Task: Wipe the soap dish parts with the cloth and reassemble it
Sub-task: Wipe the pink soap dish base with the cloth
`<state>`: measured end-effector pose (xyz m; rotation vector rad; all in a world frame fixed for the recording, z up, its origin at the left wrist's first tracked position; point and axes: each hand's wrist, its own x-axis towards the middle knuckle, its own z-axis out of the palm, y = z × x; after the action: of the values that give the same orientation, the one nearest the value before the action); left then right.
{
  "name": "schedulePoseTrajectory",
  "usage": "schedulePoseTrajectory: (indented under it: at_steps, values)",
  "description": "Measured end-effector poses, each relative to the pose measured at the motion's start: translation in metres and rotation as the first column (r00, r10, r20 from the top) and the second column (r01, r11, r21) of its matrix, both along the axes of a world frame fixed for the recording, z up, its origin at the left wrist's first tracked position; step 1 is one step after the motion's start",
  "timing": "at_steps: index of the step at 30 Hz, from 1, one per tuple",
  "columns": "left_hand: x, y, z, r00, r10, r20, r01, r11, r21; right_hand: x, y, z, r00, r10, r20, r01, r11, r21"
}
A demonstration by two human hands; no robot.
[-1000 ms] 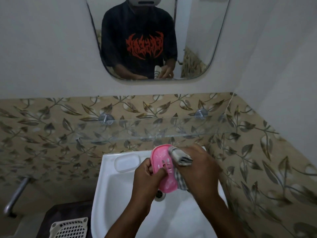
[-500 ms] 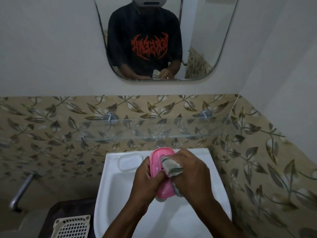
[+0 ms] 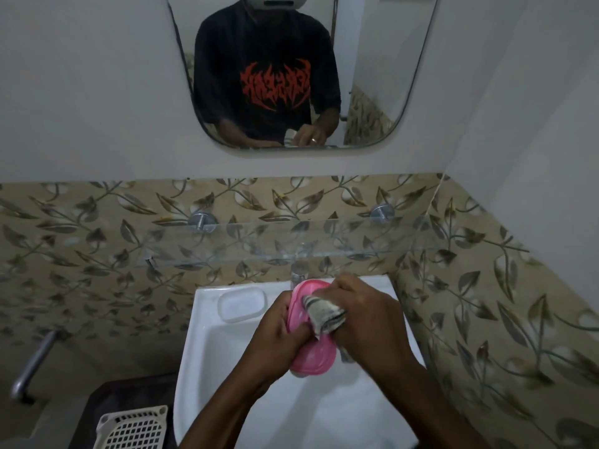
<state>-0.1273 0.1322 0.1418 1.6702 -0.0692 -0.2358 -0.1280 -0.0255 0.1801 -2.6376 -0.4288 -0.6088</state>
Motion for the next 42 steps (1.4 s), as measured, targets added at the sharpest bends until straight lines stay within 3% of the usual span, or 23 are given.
schedulePoseTrajectory:
  at_steps: [3,8,11,15,18,21,24,28,32,35,37,39,42]
  values:
    - [0.001,-0.002,0.004,0.999,-0.033,0.001,0.033,0.999,0.014,0.005,0.002,0.009,0.996,-0.088,0.029,0.086,0.994,0.071]
    - [0.003,0.005,0.006,0.999,-0.029,-0.022,0.03,0.999,0.036,-0.008,0.005,0.001,0.986,0.127,-0.11,-0.133,0.99,-0.047]
    - [0.003,0.005,0.007,0.998,-0.06,-0.035,0.062,0.997,0.056,-0.003,-0.002,0.004,0.994,0.061,-0.093,-0.065,0.997,-0.041]
    - [0.006,0.005,0.014,0.996,-0.081,-0.044,0.084,0.992,0.094,0.004,0.0,0.008,0.995,-0.073,-0.061,0.077,0.996,0.053]
    - [0.006,0.007,0.017,0.993,-0.108,-0.044,0.112,0.986,0.121,-0.002,0.0,0.002,0.987,-0.057,-0.151,0.069,0.995,0.075]
    - [0.006,0.008,0.017,0.988,-0.144,-0.055,0.15,0.982,0.117,0.007,-0.008,-0.001,0.962,0.004,-0.273,0.069,0.964,0.257]
    - [0.009,0.01,0.018,0.987,-0.143,-0.073,0.145,0.989,0.028,0.013,-0.016,-0.007,0.964,-0.063,-0.259,0.147,0.937,0.317]
    - [0.006,0.01,0.011,0.988,-0.103,-0.114,0.079,0.976,-0.201,0.006,-0.022,-0.013,0.937,-0.227,-0.266,0.317,0.871,0.375]
    - [-0.002,-0.003,-0.001,0.983,0.048,-0.174,-0.103,0.942,-0.32,-0.005,-0.013,-0.02,0.915,-0.309,-0.261,0.391,0.842,0.372]
    - [-0.007,-0.013,-0.003,0.963,0.161,-0.217,-0.229,0.912,-0.34,-0.008,-0.008,-0.018,0.907,-0.351,-0.231,0.416,0.83,0.371]
    - [-0.008,-0.018,0.0,0.962,0.21,-0.175,-0.253,0.928,-0.273,-0.008,-0.003,-0.016,0.904,-0.377,-0.2,0.425,0.84,0.338]
    - [-0.006,-0.021,0.004,0.969,0.218,-0.116,-0.239,0.949,-0.208,-0.007,0.006,-0.018,0.924,-0.335,-0.187,0.376,0.886,0.27]
    - [-0.002,-0.019,0.008,0.974,0.214,-0.078,-0.224,0.961,-0.161,-0.006,0.018,-0.022,0.931,-0.11,-0.349,0.207,0.945,0.254]
